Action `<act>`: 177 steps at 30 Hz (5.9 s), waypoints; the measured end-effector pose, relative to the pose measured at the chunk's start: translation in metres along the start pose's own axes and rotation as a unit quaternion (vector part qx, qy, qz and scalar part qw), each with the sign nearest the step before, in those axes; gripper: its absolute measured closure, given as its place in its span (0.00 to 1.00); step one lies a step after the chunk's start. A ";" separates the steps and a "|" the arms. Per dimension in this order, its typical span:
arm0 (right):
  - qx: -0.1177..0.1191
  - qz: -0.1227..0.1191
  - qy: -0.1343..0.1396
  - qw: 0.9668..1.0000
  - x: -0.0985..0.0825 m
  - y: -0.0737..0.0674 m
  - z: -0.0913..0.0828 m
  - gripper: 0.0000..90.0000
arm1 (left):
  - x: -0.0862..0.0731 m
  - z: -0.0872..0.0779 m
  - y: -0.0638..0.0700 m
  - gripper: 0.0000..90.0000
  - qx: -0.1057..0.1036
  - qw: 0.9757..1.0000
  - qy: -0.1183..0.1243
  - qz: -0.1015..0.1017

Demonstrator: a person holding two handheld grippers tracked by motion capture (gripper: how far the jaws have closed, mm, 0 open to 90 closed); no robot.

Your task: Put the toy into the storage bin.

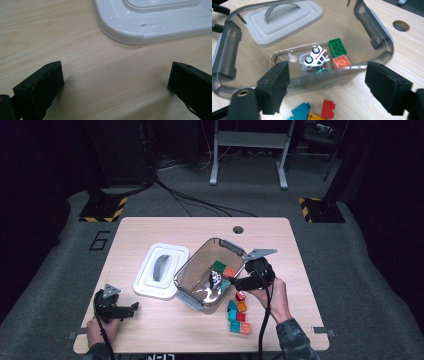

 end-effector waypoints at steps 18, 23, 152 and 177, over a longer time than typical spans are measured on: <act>-0.001 0.073 -0.033 0.997 -0.080 0.022 0.027 0.00 | 0.000 0.000 -0.001 0.00 0.004 1.000 0.003 0.000; -0.008 0.075 -0.045 0.996 -0.091 0.019 0.046 0.22 | 0.000 0.000 0.000 0.00 0.003 1.000 0.003 -0.001; -0.043 -0.012 -0.050 0.998 0.023 0.019 0.032 0.76 | 0.000 0.000 0.000 0.00 0.001 1.000 0.000 0.000; -0.021 0.044 -0.018 0.999 -0.021 0.016 -0.003 0.15 | 0.000 0.000 0.000 0.00 0.001 1.000 -0.001 0.000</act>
Point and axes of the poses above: each handheld gripper's, and its own axes: z roughly forward along the jaws, x roughly out of its top, y roughly to its right, the point moved 10 cm from there along z, roughly forward along the jaws, and after that the axes turned 2 degrees about -x, right-handed, at the moved point
